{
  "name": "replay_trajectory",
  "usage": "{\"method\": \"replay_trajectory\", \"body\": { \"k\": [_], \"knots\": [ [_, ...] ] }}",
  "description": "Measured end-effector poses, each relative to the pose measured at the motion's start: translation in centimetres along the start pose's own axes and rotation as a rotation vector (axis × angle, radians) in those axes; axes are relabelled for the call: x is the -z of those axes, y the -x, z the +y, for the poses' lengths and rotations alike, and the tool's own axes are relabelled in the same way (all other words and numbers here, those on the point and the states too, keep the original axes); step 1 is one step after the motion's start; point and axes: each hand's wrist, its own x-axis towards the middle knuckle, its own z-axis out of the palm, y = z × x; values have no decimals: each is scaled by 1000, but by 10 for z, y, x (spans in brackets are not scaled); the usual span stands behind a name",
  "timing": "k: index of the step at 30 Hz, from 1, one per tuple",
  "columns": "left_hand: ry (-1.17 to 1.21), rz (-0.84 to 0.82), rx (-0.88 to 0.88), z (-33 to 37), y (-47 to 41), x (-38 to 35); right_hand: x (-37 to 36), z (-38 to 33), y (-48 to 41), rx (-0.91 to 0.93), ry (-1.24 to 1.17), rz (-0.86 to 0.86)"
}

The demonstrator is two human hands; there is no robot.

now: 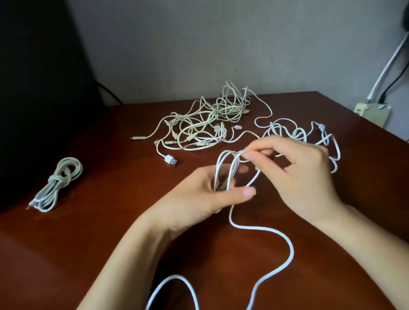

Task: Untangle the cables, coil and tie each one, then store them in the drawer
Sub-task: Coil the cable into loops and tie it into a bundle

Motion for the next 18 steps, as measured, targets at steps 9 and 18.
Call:
{"method": "replay_trajectory", "body": {
  "k": [9,18],
  "knots": [
    [162,-14,-3,-1,-3,-5,-1,2,1,-174,-65,-14],
    [311,-93,-42,1,-3,-6,-1,-2,2,-152,-60,-4]
  ]
}}
